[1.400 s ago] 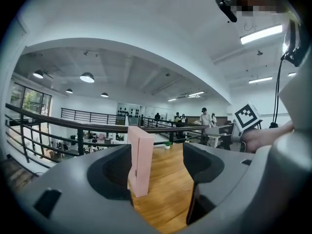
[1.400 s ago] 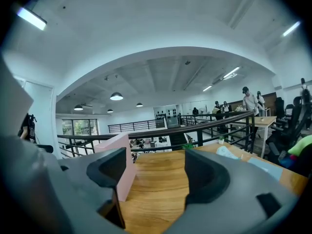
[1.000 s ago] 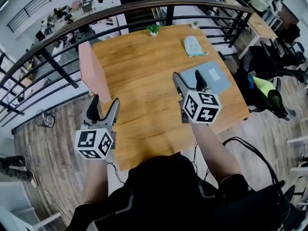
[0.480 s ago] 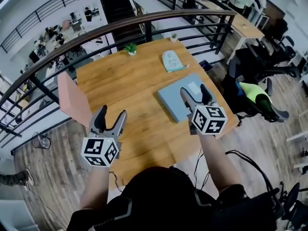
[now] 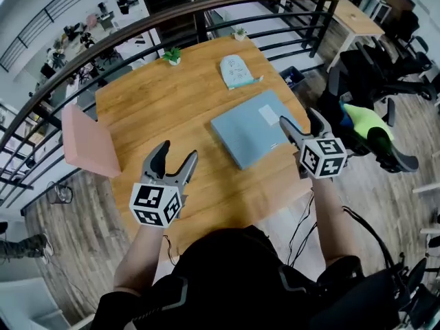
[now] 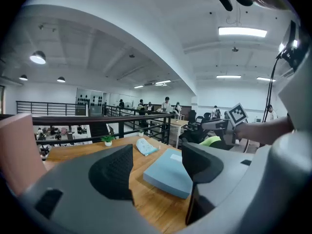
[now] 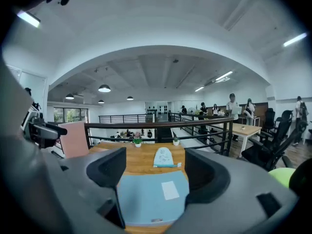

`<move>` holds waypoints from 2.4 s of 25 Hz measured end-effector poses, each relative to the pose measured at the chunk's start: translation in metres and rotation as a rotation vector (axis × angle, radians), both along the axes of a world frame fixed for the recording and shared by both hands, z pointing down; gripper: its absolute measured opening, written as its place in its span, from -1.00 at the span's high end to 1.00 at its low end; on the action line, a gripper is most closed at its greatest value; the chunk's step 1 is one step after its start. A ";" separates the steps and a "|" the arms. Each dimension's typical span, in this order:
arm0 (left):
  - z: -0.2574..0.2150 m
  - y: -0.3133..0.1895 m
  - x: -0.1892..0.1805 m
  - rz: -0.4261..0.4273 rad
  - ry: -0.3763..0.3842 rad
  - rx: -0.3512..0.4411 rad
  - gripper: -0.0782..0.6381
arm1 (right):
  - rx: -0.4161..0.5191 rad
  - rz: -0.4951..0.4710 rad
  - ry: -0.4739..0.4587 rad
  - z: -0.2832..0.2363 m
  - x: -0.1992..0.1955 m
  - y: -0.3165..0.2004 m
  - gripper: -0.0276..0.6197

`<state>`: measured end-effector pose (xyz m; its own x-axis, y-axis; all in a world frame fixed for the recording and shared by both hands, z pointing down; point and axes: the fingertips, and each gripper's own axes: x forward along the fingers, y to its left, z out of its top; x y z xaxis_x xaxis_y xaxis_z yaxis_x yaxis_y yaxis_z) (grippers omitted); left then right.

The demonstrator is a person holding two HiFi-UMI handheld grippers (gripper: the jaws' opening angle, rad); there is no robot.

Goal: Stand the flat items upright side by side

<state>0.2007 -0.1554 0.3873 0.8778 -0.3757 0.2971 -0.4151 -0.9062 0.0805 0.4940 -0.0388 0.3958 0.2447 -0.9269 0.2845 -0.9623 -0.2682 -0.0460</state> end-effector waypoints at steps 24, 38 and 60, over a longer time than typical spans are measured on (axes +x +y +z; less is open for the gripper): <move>0.212 0.064 0.114 0.056 -0.371 -0.294 -0.14 | -0.470 -0.435 -0.105 0.234 0.115 0.035 -0.25; 0.283 0.086 0.130 0.176 -0.594 -0.284 -0.14 | -0.652 -0.612 -0.051 0.310 0.118 0.022 -0.25; 0.297 0.081 0.135 0.215 -0.615 -0.377 -0.03 | -0.625 -0.663 0.089 0.275 0.103 0.017 -0.03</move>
<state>0.3354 -0.0739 0.6845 0.5543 0.0093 0.8322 -0.3024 -0.9294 0.2118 0.5966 -0.0220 0.6707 -0.2374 -0.5690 0.7873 -0.9210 0.3894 0.0037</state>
